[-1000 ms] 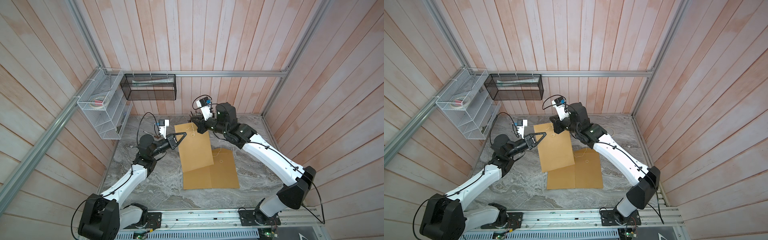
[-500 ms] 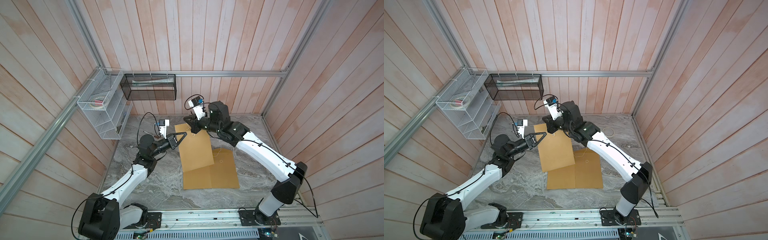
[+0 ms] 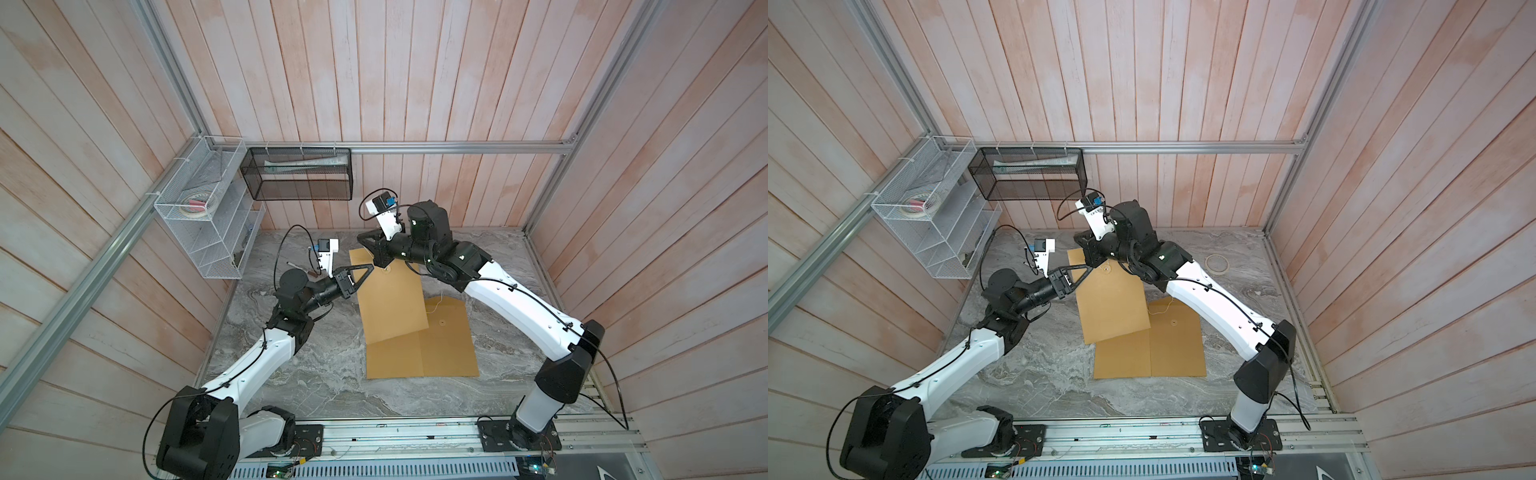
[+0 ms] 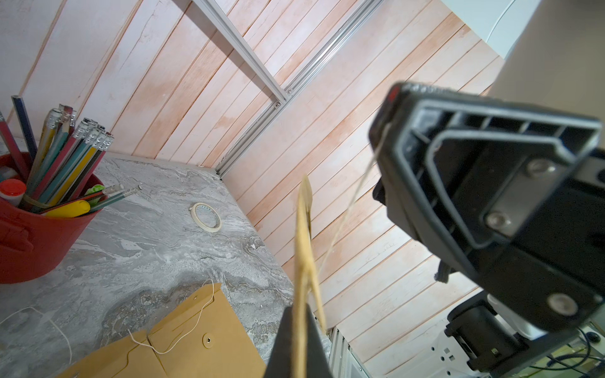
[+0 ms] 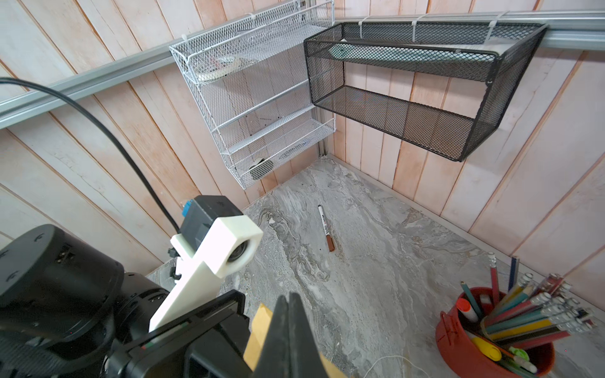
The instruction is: Open the file bag
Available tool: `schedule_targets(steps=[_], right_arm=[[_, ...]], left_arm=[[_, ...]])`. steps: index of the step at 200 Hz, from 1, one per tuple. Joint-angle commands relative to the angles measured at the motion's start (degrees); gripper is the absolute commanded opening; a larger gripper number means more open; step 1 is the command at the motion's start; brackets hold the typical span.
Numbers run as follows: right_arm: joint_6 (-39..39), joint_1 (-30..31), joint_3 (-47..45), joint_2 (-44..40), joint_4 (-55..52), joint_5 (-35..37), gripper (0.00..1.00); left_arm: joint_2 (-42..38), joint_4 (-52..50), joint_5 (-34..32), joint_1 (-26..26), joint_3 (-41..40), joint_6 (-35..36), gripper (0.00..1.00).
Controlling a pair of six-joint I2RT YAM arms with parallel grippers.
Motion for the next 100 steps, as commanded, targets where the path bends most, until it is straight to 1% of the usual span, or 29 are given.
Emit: schedule_targets(steps=[1,100], right_arm=[[-0.45,0.76,0.58,-0.01,-0.38,-0.32,0.00],[2.39,1.04,-12.27,-8.75,3.90,2.33,0.00]], left_arm=[[0.01,1.53,-0.65,-0.20,-0.40,-0.27,0.00],[-0.70,1.03,-5.08,1.68,0.03,-0.27,0.00]])
